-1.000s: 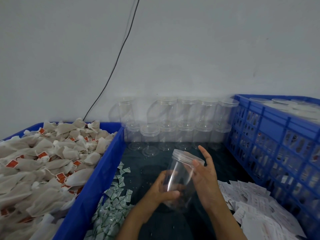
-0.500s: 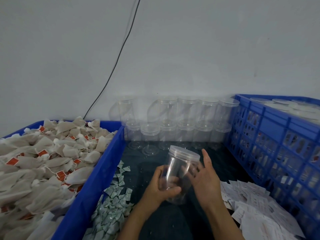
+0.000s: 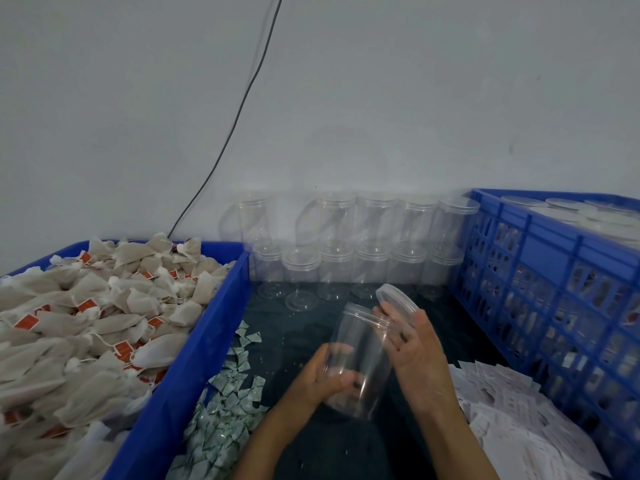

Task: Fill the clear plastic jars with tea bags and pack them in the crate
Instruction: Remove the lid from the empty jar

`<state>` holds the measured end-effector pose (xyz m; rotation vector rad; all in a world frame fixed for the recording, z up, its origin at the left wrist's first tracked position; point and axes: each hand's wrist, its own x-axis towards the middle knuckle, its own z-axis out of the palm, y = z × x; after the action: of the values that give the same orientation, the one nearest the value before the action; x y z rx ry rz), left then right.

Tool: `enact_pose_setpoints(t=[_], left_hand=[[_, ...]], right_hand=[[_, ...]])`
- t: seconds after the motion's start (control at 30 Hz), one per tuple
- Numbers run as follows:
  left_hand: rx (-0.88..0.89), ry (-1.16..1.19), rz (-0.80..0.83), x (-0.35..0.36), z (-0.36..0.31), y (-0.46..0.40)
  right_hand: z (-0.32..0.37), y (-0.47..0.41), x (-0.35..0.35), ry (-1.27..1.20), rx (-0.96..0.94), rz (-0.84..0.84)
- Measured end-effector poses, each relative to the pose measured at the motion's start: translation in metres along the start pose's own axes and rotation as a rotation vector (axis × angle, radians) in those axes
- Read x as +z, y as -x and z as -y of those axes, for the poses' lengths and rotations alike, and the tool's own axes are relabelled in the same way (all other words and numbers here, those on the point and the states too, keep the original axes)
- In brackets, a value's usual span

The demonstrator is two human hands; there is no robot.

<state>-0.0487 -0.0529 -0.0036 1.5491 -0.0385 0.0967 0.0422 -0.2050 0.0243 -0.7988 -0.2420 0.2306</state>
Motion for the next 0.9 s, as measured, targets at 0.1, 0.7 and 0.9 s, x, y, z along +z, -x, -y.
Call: enact_pose_setpoints(t=[0.1,0.7,0.9], left_hand=[[0.018,-0.035,-0.167,0.000,0.001,-0.004],[0.030,-0.172,-0.327,-0.015,0.032,-0.019],[0.013,-0.267,-0.196,-0.012,0.033,-0.017]], right_hand=[[0.002,-0.005,-0.006,0.119,-0.052,-0.151],[-0.006,0.001,-0.018,1.560,0.008,-0.183],[-0.003,0.003,-0.017,1.800,-0.100,-0.308]])
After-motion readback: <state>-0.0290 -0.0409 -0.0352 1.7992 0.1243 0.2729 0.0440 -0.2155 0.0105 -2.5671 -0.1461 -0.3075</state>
